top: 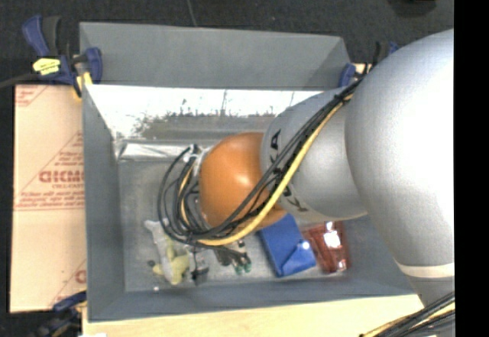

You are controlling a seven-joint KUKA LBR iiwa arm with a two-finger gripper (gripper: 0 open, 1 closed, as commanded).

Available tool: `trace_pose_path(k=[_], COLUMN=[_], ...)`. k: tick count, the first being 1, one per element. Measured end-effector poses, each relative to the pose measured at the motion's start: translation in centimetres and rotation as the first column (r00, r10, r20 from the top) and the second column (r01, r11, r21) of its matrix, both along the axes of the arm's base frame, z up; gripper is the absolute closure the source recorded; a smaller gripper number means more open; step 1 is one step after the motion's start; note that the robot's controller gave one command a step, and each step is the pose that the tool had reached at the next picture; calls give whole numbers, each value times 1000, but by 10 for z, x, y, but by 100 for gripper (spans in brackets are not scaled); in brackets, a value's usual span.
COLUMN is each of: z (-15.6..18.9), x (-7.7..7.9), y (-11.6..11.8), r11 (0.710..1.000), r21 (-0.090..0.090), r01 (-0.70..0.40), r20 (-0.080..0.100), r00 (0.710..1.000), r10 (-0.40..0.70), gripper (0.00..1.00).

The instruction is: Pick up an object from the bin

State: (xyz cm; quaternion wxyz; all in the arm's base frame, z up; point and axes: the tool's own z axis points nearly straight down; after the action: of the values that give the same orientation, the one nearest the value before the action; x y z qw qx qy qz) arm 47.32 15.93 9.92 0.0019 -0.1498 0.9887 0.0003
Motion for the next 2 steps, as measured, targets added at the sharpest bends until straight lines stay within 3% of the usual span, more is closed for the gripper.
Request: trace_pose_path(k=[2], z=[71], x=[1], y=[0], r11=[1000], r21=[0], r01=[2], r20=[2], r00=[1000], r10=[-2], gripper=[100])
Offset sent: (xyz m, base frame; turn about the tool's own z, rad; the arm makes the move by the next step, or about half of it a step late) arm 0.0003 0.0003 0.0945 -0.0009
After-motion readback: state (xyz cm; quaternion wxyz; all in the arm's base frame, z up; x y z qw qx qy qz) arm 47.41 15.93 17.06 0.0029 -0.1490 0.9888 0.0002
